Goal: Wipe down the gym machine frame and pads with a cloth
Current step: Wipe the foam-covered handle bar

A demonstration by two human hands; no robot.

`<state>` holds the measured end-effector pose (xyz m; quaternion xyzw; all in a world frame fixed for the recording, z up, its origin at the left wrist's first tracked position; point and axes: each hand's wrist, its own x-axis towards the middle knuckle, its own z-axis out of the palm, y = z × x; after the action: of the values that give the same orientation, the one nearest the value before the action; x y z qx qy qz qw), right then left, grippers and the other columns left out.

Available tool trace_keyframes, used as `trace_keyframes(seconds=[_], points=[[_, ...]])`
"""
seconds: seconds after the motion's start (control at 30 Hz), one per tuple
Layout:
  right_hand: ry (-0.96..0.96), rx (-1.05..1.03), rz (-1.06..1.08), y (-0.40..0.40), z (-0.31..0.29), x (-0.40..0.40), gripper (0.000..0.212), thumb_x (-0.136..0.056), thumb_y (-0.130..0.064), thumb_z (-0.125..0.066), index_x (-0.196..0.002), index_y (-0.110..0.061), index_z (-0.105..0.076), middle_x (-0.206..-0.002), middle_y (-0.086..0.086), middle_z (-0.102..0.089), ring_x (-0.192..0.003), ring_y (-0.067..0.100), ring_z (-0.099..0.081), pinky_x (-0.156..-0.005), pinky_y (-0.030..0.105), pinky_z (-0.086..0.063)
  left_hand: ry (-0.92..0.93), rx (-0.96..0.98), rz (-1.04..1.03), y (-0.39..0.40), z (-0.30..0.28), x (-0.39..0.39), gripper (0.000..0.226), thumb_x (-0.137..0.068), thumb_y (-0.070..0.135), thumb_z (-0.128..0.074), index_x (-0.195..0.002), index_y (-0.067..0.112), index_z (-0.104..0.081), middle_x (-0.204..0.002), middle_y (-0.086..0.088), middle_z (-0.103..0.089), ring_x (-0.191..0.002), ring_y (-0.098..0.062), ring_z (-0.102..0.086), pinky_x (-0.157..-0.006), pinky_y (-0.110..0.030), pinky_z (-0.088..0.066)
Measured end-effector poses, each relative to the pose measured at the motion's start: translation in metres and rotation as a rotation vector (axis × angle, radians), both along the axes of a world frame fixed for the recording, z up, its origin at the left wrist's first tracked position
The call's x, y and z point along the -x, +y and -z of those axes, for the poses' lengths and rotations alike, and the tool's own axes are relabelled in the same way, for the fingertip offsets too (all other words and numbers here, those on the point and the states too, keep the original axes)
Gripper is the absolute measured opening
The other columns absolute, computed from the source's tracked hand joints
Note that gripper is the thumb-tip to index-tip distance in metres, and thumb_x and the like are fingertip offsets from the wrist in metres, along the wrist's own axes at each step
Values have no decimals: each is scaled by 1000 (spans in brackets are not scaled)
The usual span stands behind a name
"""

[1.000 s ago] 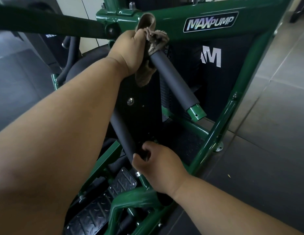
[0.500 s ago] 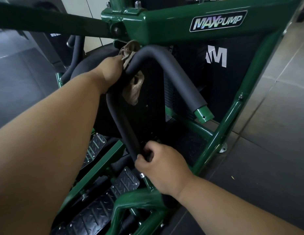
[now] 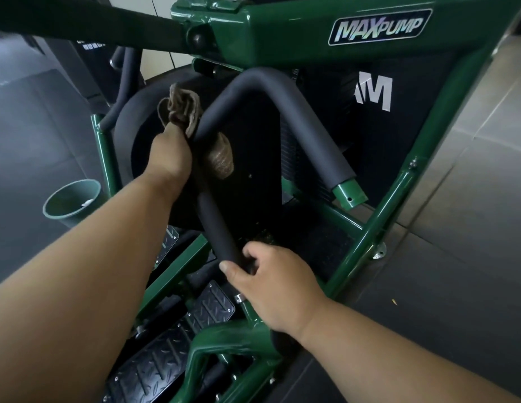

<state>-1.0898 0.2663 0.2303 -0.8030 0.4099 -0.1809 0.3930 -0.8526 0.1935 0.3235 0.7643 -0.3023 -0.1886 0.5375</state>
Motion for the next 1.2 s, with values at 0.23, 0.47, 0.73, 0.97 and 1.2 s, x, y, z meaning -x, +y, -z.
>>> trace_keyframes(seconds=[0.23, 0.47, 0.73, 0.97, 1.2], points=[[-22, -6, 3, 0, 2, 0, 50, -90, -77, -55, -104, -30, -63, -64, -4, -61, -55, 11, -55, -52, 23, -36, -285, -203, 91, -2, -6, -15, 29, -111, 18, -29, -95, 16, -53, -82, 1, -49, -72, -8, -45, -72, -32, -35], [8, 20, -37, -2, -3, -2, 39, -93, -71, -54, -94, -33, -61, -66, -2, -65, -58, 12, -59, -51, 25, -40, 277, -89, 350, -27, -39, -18, 42, -106, 28, -40, -101, 10, -78, -103, -17, -77, -92, -30, -74, -89, -44, -59], [15, -7, -1, 0, -2, -2, 42, -90, -73, -57, -85, -32, -53, -63, -2, -61, -50, 11, -54, -48, 24, -37, 511, -21, 489, -19, -11, -22, 35, -107, 33, -42, -104, 12, -70, -84, -5, -73, -69, -20, -72, -57, -28, -58], [-29, -44, 4, 0, -1, -1, 41, -92, -68, -60, -78, -30, -55, -58, -11, -62, -48, 11, -53, -48, 25, -36, 801, 109, 269, 4, 48, -32, 46, -104, 45, -48, -87, 13, -77, -83, -5, -67, -69, -23, -69, -81, -40, -52], [-8, -18, 26, -2, 5, -2, 45, -87, -76, -58, -99, -33, -60, -67, -4, -64, -54, 11, -56, -51, 28, -39, 1106, 239, 232, 39, 81, 21, 48, -104, 51, -46, -99, 10, -70, -76, -8, -66, -73, -27, -65, -100, -52, -51]])
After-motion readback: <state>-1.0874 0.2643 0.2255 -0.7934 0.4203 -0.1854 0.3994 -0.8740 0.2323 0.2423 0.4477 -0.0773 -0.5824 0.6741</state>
